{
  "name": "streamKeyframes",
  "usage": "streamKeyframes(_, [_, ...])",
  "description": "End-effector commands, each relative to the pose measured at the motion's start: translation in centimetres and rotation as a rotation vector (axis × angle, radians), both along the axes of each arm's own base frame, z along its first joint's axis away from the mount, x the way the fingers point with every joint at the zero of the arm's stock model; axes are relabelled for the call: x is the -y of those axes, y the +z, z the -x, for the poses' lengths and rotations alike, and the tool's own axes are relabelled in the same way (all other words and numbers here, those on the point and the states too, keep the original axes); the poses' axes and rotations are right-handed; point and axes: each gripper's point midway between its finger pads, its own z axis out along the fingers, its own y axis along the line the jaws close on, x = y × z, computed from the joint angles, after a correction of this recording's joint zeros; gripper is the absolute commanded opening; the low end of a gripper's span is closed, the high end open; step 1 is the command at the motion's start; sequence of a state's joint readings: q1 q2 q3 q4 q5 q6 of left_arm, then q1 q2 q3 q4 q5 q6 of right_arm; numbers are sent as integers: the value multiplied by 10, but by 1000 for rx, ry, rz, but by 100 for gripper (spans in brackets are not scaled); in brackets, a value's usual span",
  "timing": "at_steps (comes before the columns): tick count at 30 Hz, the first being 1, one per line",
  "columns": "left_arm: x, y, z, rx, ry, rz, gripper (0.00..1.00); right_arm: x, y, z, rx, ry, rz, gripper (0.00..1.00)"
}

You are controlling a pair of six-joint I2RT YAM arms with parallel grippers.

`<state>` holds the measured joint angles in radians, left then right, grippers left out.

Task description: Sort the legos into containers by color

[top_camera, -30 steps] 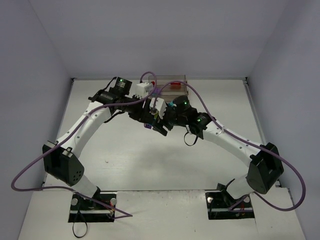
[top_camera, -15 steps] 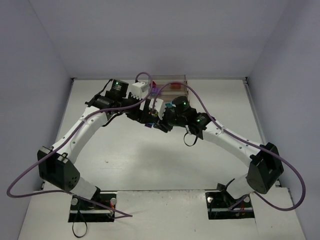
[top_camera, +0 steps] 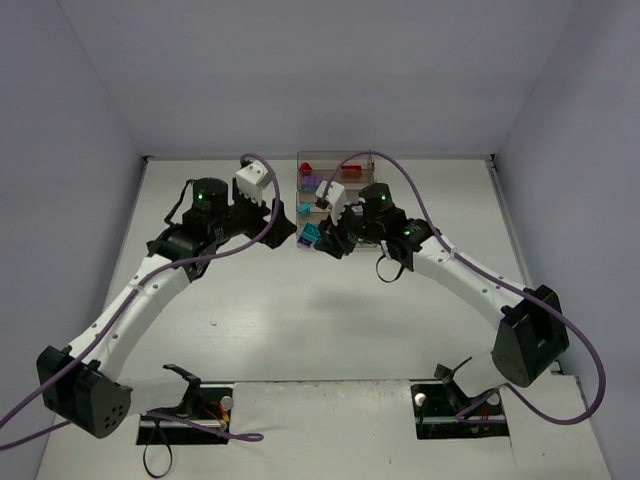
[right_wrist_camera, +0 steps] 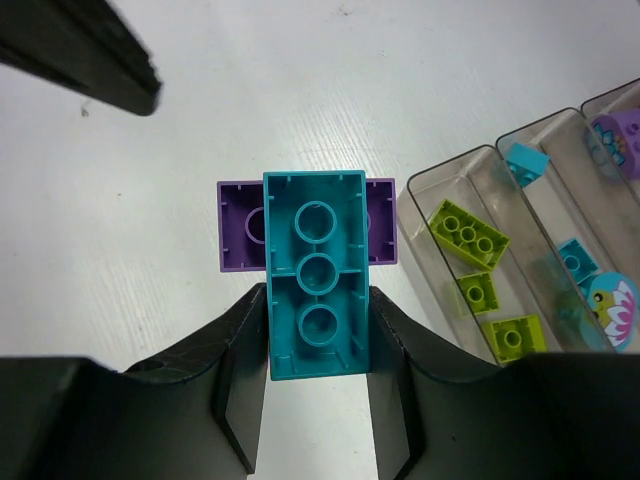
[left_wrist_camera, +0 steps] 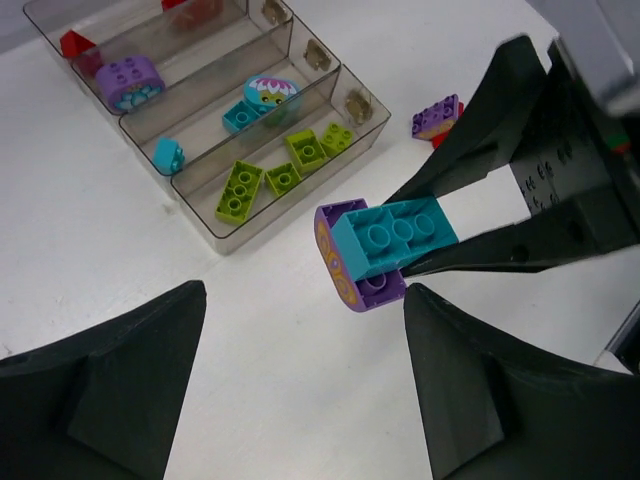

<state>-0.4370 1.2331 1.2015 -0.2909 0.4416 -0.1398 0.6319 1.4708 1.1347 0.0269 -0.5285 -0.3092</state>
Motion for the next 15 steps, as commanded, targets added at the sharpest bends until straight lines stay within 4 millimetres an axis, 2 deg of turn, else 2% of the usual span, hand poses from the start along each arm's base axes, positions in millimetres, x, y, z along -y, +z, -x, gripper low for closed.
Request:
streamKeyframes(1, [4, 40, -7, 247, -41, 57, 74, -8, 52, -9, 23, 0, -164, 0])
streamKeyframes(2, [4, 37, -6, 254, -45, 62, 74, -2, 56, -15, 15, -24, -183, 0])
streamKeyframes(3, [3, 23, -4, 238, -47, 57, 74, 0, 60, -17, 8, -30, -200, 0])
streamKeyframes(4, [5, 36, -5, 298, -51, 91, 74, 0, 67, -16, -12, -30, -233, 0])
streamKeyframes(5, [6, 36, -5, 308, -50, 103, 74, 3, 70, -21, -17, -45, -247, 0])
streamKeyframes(6, [6, 28, -4, 303, -49, 107, 75, 4, 74, -21, -18, -45, -257, 0])
streamKeyframes(7, [9, 35, -4, 330, -56, 132, 74, 3, 77, -19, -29, -41, -267, 0])
streamKeyframes(11, [21, 36, -3, 340, -76, 168, 74, -2, 81, -18, -67, -42, -295, 0])
streamKeyframes(15, [31, 40, -11, 377, -52, 177, 75, -3, 81, -18, -90, -53, -313, 0])
